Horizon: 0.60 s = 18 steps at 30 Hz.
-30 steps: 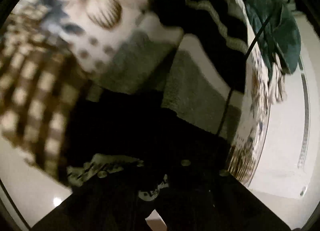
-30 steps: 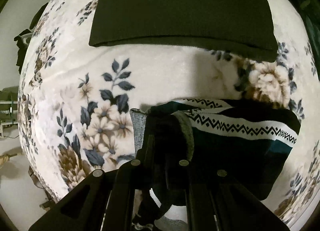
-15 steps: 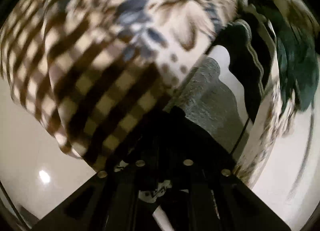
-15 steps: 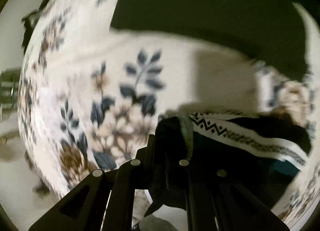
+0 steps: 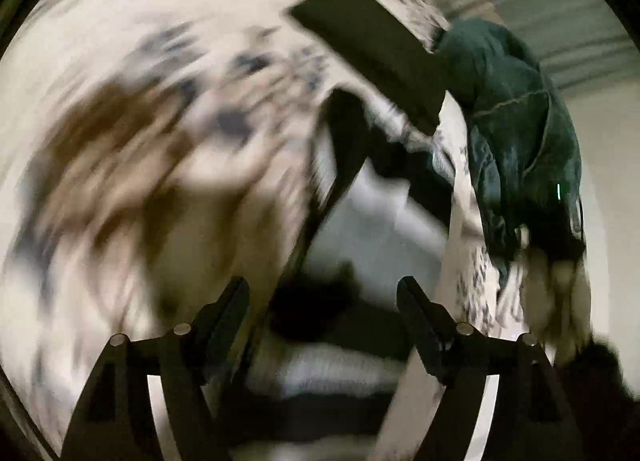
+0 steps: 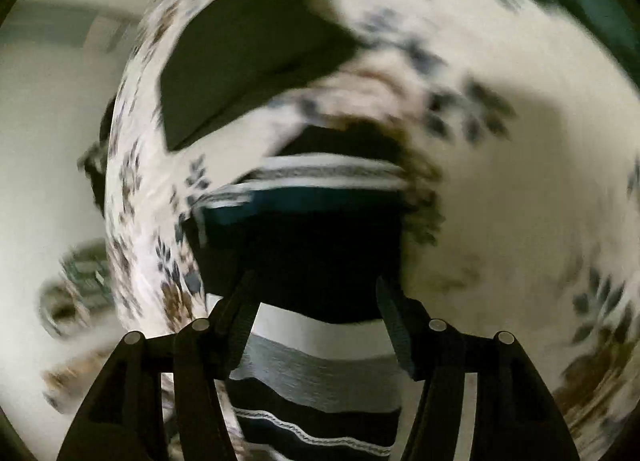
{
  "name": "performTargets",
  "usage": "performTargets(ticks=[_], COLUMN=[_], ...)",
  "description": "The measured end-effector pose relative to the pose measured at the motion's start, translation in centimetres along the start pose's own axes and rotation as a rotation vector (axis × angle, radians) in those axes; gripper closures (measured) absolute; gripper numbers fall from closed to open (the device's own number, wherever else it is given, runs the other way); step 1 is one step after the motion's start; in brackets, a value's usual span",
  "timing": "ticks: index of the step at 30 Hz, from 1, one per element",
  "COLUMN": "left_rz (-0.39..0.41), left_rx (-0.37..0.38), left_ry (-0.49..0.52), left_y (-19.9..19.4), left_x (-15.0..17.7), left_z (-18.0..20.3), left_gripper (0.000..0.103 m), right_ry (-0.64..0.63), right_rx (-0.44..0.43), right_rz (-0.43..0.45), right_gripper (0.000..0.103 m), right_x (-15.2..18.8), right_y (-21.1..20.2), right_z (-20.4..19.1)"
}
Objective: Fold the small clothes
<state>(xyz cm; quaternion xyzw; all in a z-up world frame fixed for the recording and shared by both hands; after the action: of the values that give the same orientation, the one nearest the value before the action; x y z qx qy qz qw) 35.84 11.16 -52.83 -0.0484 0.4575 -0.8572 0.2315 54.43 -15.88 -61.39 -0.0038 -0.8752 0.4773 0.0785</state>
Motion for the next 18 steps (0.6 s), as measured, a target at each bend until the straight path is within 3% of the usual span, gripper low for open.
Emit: performTargets(ticks=[4,6,7,8,9,10,12,14,16,18], left_rz=[-0.042,-0.041,-0.025,-0.027,-0.016,-0.007,-0.012,-0.062,-0.111,-0.142], left_rx=[-0.006,-0.023,-0.045,-0.053,-0.050,-0.052,-0.043,-0.024,0.022,0.046], left_ry=[0.030,0.061,0.097,0.112,0.110,0.108,0.098,0.081,0.089,0.096], left_y=[6.6,8.7,9.4,9.7,9.7,9.6,9.4,10.4,11.4,11.3], left_x=[-8.2,-10.9,-11.8,-12.0,-12.4,-12.8,-13.1,-13.7,-14.4,-15.2], left_z=[1.9,2.8,3.2,3.2,3.0,2.3,0.9,-0.6,-0.2,0.5], left_gripper=[0.028,0.038,0.088,0.095,0.095,0.095,0.095,0.094,0.091,0.085], right_ry=[0.084,0.095,0.096,0.093,0.087,0.093,0.143,0.175,0.103,0.049], right_rx=[-0.126,-0.195,-0.205,-0.204,-0.172,-0.146,-0.114,-0.104,0.011,0.071], right_rz=[0.049,0.050,0.054,0.074,0.098,0.119,0.183,0.170,0.165,0.159], right_gripper=[0.041,0.041,0.045,0.073,0.094,0.097,0.097,0.097,0.097,0.092], right_x=[-1.2,-2.0,-2.3,-2.6,-2.9,-3.2,-4.0,-4.7,-4.6,-4.6], right_y=[1.3,2.6,3.0,3.2,3.3,3.1,2.1,2.8,3.5,3.6], right_z=[3.1,3.3,3.2,3.0,2.8,2.7,3.1,3.4,2.0,0.5])
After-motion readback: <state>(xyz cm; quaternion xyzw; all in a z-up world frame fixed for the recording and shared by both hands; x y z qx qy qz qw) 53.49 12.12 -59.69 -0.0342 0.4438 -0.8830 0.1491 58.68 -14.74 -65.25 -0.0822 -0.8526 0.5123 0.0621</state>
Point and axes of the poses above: each gripper's, at about its wrist camera, not at the fingertips, and y roughly the way its jaws point, z to its right, x to its underside, the point moved 3 cm from there along y, roughly the way its jaws point, and after that the axes turned 3 degrees about -z, right-handed, at the moved point
